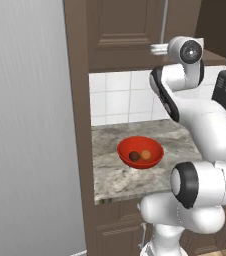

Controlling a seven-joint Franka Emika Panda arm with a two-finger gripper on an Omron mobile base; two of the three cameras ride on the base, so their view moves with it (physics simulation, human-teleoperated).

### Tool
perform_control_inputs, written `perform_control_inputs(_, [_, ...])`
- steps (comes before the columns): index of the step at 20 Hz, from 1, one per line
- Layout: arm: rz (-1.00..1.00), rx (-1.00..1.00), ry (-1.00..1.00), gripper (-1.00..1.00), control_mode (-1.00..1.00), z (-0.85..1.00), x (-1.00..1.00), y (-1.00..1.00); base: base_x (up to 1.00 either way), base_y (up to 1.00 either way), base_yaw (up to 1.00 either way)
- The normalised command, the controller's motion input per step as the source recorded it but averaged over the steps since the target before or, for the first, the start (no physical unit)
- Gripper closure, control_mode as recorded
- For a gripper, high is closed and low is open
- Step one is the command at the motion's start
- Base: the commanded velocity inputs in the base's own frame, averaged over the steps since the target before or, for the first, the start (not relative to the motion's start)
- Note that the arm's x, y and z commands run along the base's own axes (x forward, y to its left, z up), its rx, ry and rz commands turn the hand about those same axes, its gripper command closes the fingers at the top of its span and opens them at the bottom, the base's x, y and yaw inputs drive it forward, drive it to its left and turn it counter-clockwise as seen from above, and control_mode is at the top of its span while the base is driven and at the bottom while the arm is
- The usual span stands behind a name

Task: Open the cabinet. Pick the apple and tangerine from the cabinet and place them into the bowl. Then close the cabinet.

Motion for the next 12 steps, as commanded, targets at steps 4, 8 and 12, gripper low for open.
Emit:
perform_control_inputs(4, [0.0, 0.0, -0.03, -1.0, -1.0, 0.03, -0.29, 0.01, 0.0, 0.0, 0.0])
perform_control_inputs(8, [0.0, 0.0, -0.13, -1.0, -1.0, 0.34, -1.0, 0.05, 0.0, 0.0, 0.0])
perform_control_inputs(12, [0.0, 0.05, -0.1, -1.0, -1.0, 0.38, -1.0, 0.0, 0.0, 0.0, 0.0])
